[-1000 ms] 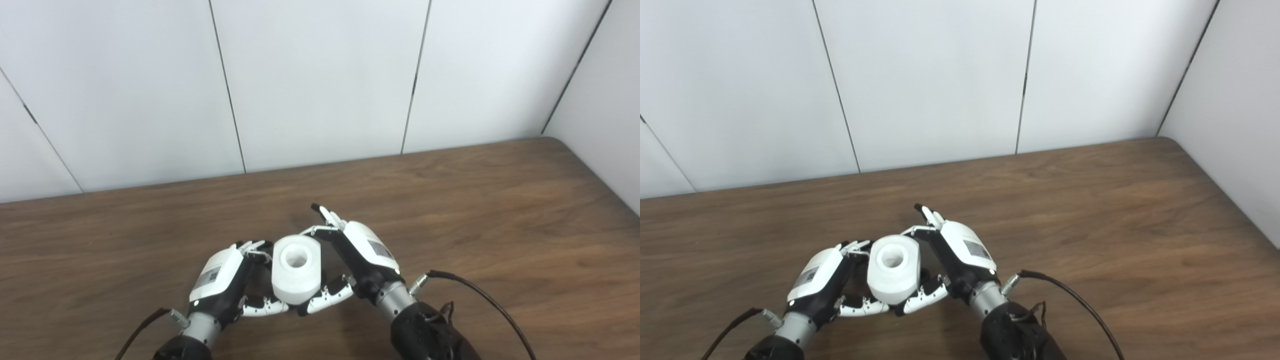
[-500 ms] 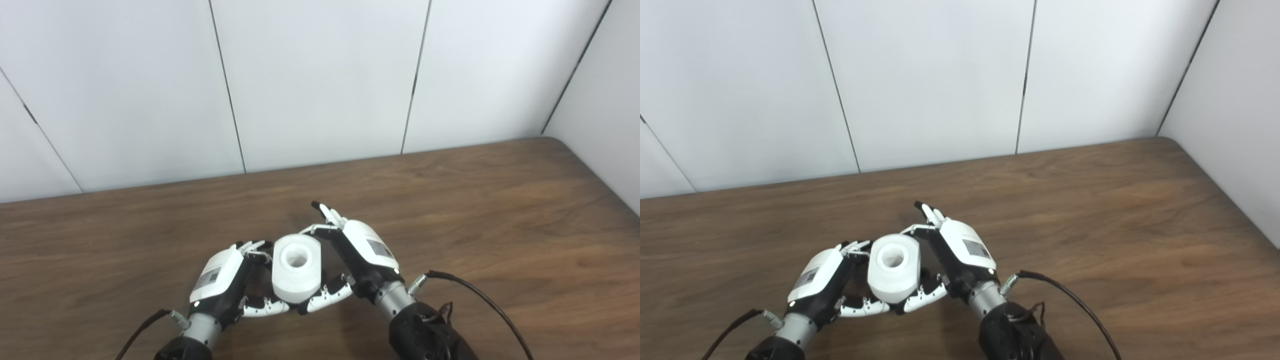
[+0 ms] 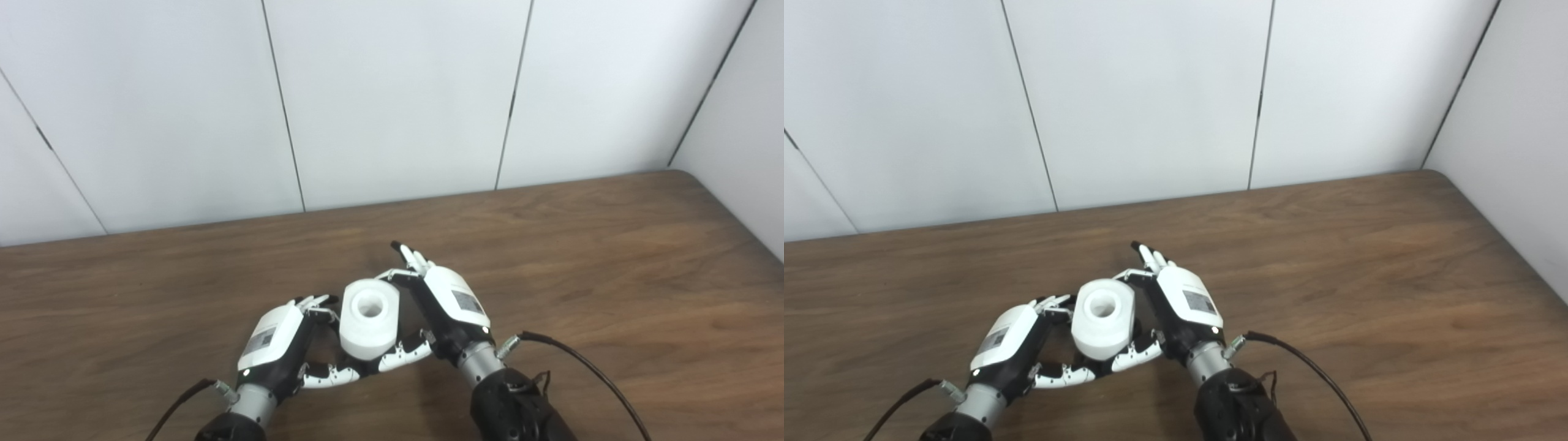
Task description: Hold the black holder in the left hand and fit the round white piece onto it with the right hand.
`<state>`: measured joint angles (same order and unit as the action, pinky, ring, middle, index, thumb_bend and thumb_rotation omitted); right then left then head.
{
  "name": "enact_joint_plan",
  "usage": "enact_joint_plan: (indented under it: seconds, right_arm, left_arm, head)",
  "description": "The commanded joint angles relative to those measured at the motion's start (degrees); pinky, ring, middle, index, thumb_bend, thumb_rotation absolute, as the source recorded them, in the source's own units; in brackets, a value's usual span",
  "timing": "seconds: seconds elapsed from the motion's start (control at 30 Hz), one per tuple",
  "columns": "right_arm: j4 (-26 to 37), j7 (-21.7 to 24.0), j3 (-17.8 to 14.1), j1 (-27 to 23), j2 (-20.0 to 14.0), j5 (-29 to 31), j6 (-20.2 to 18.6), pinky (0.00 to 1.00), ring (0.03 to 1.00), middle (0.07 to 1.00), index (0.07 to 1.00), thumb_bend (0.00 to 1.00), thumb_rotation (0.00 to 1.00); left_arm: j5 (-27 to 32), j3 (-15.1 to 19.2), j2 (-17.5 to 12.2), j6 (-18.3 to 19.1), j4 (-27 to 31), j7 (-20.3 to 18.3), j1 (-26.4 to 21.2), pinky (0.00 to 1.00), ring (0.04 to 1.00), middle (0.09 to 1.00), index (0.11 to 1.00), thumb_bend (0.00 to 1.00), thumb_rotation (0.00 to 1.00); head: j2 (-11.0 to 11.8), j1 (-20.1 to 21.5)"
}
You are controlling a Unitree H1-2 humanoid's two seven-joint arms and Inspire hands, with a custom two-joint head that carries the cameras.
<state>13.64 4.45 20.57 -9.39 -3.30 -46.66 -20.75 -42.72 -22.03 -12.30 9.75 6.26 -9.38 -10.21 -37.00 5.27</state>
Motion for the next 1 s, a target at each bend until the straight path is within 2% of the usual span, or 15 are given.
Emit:
enact_joint_plan:
  seconds: [0.0, 0.37, 0.53, 0.6, 0.7, 0.8, 0.97]
  right_arm:
    - [-1.4, 0.1, -0.7, -0.7, -0.6, -2.3, -1.9, 1.00, 1.000, 1.000, 0.479, 0.51, 0.14]
    - [-0.4, 1.1, -0.7, -0.8, -1.3, -1.9, -1.6, 1.00, 1.000, 1.000, 0.479, 0.52, 0.14]
    - [1.6, 4.3, -0.7, -0.9, -1.5, -0.9, -3.3, 1.00, 1.000, 1.000, 0.486, 0.52, 0.14]
    - [2.9, 6.5, -0.7, -1.1, -1.7, -0.7, -4.6, 1.00, 1.000, 1.000, 0.641, 0.79, 0.25]
    - [4.5, 10.4, -1.2, -1.4, -1.6, -1.0, -6.0, 1.00, 1.000, 1.000, 0.835, 0.97, 0.37]
    - [5.7, 15.3, -2.5, -1.7, -1.0, -2.4, -6.2, 0.98, 1.000, 1.000, 0.971, 1.00, 0.46]
    - [6.5, 19.8, -3.7, -2.1, -0.5, -3.9, -6.1, 0.94, 1.000, 1.000, 1.000, 1.00, 0.52]
  left_arm:
    - [-0.3, -0.7, 0.3, -1.0, 0.5, -0.3, -0.4, 0.98, 0.922, 0.888, 0.481, 0.52, 0.04]
    - [-0.1, -0.6, 0.5, -1.0, 0.3, -0.3, -0.5, 0.98, 0.925, 0.892, 0.481, 0.52, 0.04]
    - [-0.2, -0.6, 0.4, -1.1, 0.2, -0.1, -0.5, 0.98, 0.924, 0.891, 0.481, 0.52, 0.04]
    - [-0.2, -0.6, 0.4, -1.1, 0.2, -0.1, -0.5, 0.97, 0.924, 0.890, 0.481, 0.52, 0.04]
    - [-0.2, -0.6, 0.5, -1.3, 0.1, 0.1, -0.5, 0.97, 0.921, 0.888, 0.481, 0.52, 0.04]
    - [-0.3, -0.6, 0.5, -1.2, 0.1, 0.0, -0.5, 0.97, 0.922, 0.887, 0.481, 0.52, 0.04]
    - [-0.4, -0.7, 0.5, -1.1, 0.1, -0.1, -0.6, 0.97, 0.922, 0.888, 0.481, 0.52, 0.04]
  head:
    - [-0.1, 0.0]
    - [0.2, -0.1]
    - [0.2, -0.1]
    - [0.2, -0.1]
    - [0.2, -0.1]
    - [0.2, -0.1]
    - [0.2, -0.1]
